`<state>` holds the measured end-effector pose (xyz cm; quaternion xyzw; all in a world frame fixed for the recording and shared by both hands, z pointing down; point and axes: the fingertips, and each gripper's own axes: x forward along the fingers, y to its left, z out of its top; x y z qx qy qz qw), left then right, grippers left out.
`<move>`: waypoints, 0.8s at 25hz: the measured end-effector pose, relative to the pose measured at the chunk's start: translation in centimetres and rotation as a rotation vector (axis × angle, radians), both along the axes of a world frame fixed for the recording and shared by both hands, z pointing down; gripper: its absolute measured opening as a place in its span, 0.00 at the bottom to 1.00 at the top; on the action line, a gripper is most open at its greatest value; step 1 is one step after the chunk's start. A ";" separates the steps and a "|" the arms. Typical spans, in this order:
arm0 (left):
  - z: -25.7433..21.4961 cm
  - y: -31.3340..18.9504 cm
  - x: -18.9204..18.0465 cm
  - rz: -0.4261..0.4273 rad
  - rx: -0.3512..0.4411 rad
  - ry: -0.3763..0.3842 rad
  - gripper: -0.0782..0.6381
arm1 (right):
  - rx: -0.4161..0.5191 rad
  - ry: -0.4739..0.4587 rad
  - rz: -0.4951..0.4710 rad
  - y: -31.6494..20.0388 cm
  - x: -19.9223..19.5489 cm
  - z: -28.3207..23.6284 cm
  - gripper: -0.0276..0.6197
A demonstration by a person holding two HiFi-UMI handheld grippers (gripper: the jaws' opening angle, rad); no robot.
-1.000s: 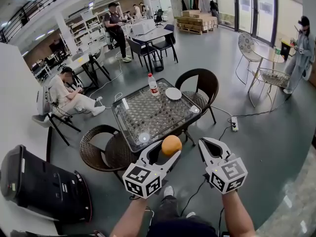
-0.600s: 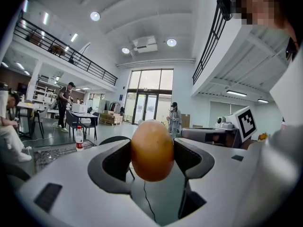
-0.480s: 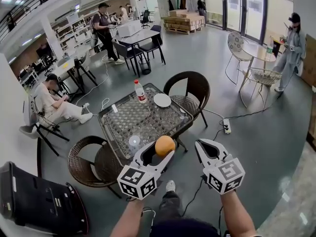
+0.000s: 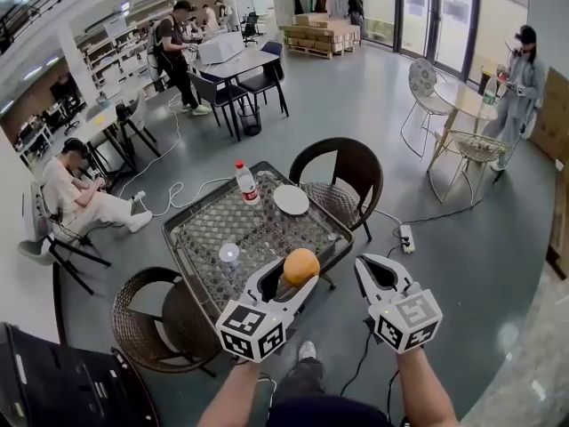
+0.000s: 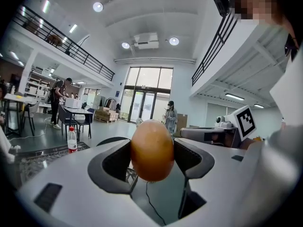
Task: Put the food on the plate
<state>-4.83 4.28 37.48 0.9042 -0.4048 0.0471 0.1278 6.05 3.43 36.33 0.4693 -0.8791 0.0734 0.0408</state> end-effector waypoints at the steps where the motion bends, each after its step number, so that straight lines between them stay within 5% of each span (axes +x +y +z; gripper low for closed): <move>1: 0.1 -1.2 -0.2 0.007 -0.004 -0.003 0.50 | -0.004 -0.001 0.007 -1.2 -0.2 0.1 0.05; 20: 1.0 -15.1 -3.6 0.043 -0.037 0.002 0.50 | -0.037 0.006 0.062 -15.5 -3.2 0.2 0.05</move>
